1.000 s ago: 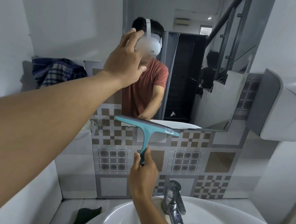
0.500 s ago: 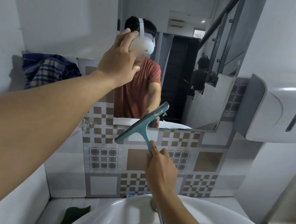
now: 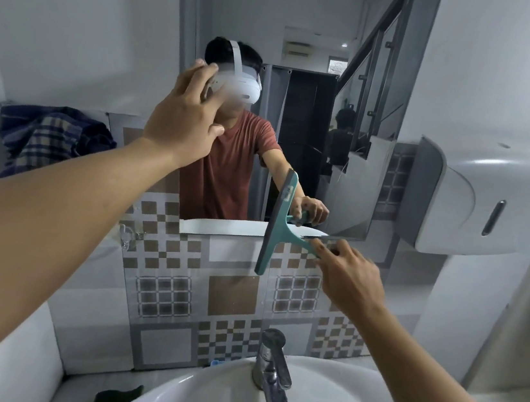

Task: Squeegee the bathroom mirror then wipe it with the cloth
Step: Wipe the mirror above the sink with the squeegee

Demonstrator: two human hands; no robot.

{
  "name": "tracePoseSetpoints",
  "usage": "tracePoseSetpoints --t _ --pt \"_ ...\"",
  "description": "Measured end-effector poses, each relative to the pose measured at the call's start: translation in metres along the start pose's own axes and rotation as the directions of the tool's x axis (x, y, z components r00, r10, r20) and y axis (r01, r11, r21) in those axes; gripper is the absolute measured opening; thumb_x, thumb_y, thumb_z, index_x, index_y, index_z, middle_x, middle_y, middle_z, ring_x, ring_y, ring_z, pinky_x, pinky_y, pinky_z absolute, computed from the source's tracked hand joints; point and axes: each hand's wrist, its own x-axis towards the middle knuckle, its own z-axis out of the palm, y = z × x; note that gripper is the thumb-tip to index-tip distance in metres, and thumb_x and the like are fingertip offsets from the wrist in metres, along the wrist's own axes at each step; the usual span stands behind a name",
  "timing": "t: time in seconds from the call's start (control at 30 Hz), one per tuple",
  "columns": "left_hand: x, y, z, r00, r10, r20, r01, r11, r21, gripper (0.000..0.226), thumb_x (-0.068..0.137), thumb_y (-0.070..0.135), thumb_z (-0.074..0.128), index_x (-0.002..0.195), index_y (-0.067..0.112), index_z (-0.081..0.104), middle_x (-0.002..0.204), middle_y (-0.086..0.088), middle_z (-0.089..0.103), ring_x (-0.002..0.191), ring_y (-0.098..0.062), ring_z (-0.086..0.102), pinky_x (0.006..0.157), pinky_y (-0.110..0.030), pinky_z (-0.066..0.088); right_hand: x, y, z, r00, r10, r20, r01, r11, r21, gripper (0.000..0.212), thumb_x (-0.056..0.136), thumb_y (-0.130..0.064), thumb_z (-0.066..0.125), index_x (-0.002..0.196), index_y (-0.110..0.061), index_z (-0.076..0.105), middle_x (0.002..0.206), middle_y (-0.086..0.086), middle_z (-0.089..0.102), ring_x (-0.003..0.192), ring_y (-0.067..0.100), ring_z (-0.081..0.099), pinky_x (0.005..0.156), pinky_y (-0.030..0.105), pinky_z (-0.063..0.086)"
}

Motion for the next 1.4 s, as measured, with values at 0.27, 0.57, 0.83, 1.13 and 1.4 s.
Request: tracePoseSetpoints --t 0.27,0.57,0.83,1.13,1.4 --pt "-0.038 0.032 0.036 0.998 0.026 0.058 -0.029 0.998 0.056 0.074 0.088 0.034 0.067 0.152 0.012 0.036 0.158 -0.023 0.026 0.147 -0.043 0.023 0.118 -0.058 0.029 0.001 0.020 0.001 0.999 -0.047 -0.014 0.047 0.999 0.014 0.050 0.095 -0.024 0.067 0.143 -0.024 0.053 0.108 0.016 0.069 0.083 0.033 0.071 0.068 0.047 0.061" --pt "-0.048 0.048 0.042 1.000 -0.016 0.023 0.014 0.997 0.070 0.075 0.087 0.027 0.071 0.152 0.009 0.038 0.156 -0.027 0.029 0.146 -0.045 0.025 0.120 -0.056 0.026 -0.002 0.055 0.004 0.998 -0.065 -0.022 0.065 0.997 0.027 0.051 0.095 -0.022 0.069 0.143 -0.024 0.052 0.100 0.015 0.066 0.078 0.033 0.068 0.064 0.045 0.059" --pt "-0.048 0.049 0.040 0.998 -0.047 0.029 0.045 0.997 0.066 0.074 0.086 0.029 0.071 0.151 0.012 0.039 0.155 -0.024 0.032 0.146 -0.041 0.025 0.120 -0.052 0.026 -0.003 0.069 0.005 0.997 -0.076 -0.034 0.077 0.996 0.038 0.050 0.094 -0.023 0.069 0.142 -0.023 0.055 0.095 0.015 0.065 0.072 0.033 0.065 0.060 0.043 0.056" --pt "-0.048 0.053 0.039 0.999 -0.042 0.023 0.040 0.998 0.049 0.073 0.085 0.025 0.071 0.149 0.009 0.039 0.154 -0.027 0.031 0.144 -0.045 0.025 0.120 -0.055 0.026 -0.028 0.097 -0.002 0.995 0.093 -0.020 -0.092 0.993 0.070 0.044 0.098 -0.022 0.063 0.141 -0.021 0.054 0.083 0.010 0.056 0.059 0.020 0.047 0.050 0.029 0.042" --pt "-0.045 0.044 0.027 0.999 0.007 0.050 -0.009 0.999 0.033 0.065 0.088 0.024 0.069 0.146 0.008 0.044 0.150 -0.027 0.036 0.140 -0.046 0.031 0.116 -0.057 0.031 -0.047 0.055 0.002 0.913 0.376 0.160 -0.407 0.866 0.289 0.046 0.105 -0.029 0.048 0.151 -0.026 0.043 0.094 0.003 0.050 0.070 0.018 0.051 0.053 0.024 0.039"
